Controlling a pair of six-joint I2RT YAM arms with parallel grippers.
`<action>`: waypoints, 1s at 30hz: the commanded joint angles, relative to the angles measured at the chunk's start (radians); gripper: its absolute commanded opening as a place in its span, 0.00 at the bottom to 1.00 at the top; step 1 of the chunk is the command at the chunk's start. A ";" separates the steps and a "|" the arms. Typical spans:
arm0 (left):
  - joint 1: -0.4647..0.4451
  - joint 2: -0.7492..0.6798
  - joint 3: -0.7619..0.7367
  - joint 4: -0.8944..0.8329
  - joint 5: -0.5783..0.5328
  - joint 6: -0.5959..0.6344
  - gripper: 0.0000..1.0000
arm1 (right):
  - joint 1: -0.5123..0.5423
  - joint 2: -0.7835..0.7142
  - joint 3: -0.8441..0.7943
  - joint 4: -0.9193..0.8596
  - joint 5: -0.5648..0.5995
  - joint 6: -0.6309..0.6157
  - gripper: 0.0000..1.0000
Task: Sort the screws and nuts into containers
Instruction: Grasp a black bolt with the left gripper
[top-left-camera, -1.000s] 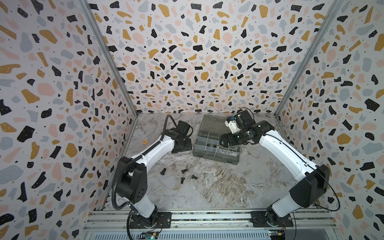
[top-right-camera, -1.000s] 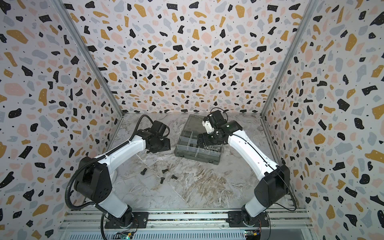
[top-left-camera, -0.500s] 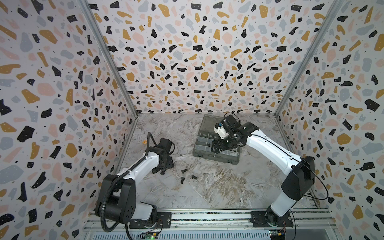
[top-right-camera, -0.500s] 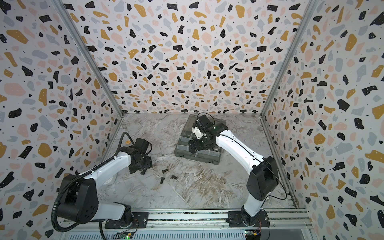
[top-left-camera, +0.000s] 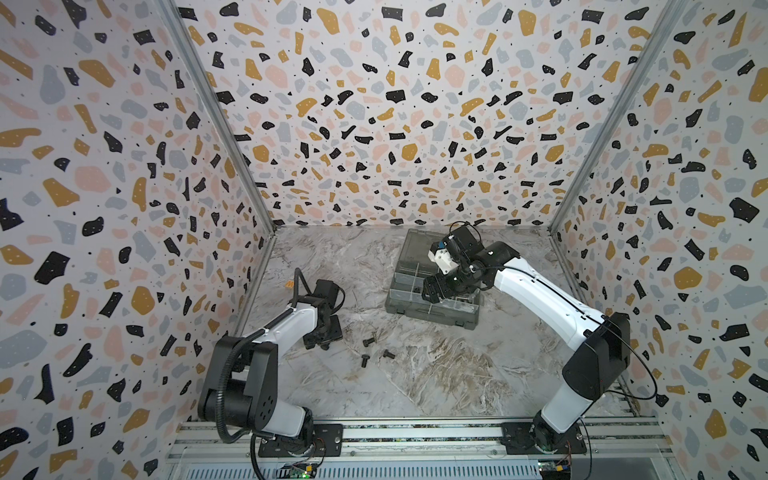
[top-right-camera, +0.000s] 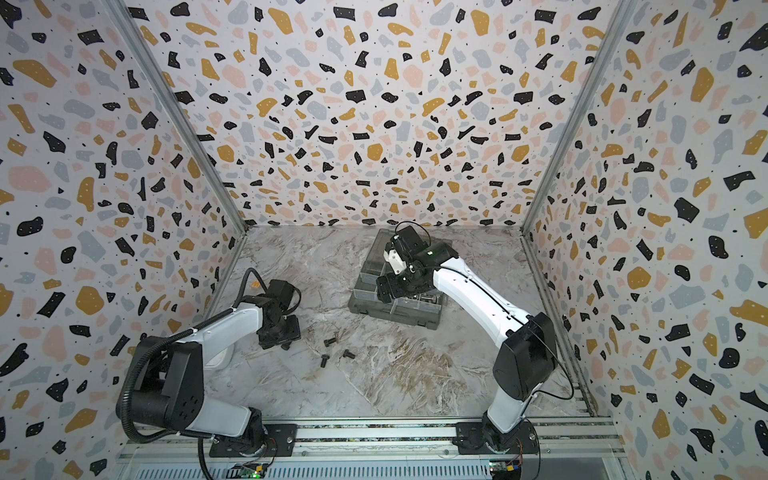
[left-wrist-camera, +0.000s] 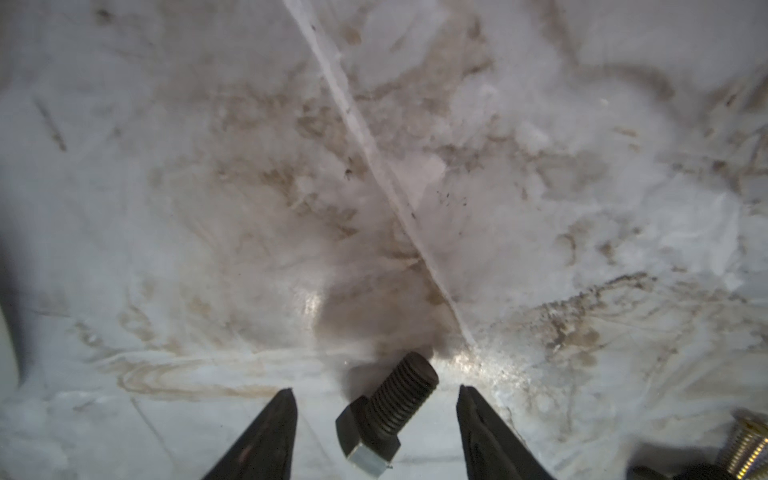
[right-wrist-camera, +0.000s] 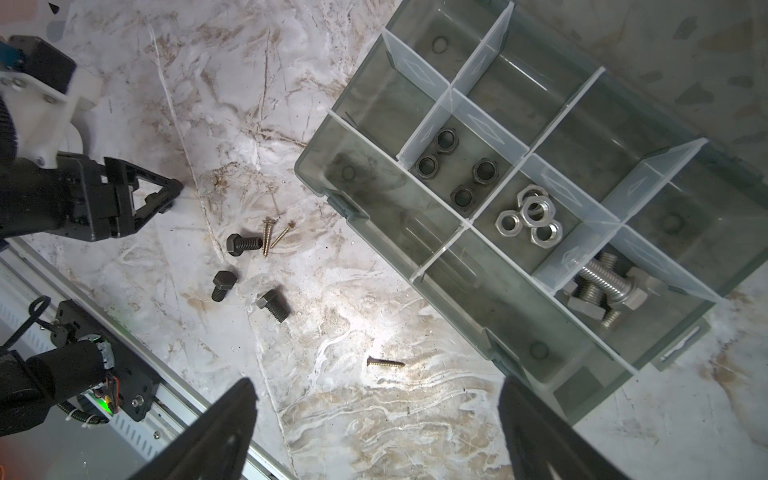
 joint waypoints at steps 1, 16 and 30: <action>0.005 0.034 -0.011 0.030 0.022 0.023 0.61 | -0.006 -0.025 -0.008 -0.025 0.014 -0.006 0.92; 0.003 0.100 0.008 0.011 0.084 0.057 0.10 | -0.053 -0.056 -0.075 -0.007 0.001 -0.010 0.92; -0.029 0.149 0.366 -0.131 0.091 0.065 0.08 | -0.113 -0.108 -0.123 0.011 -0.006 0.001 0.92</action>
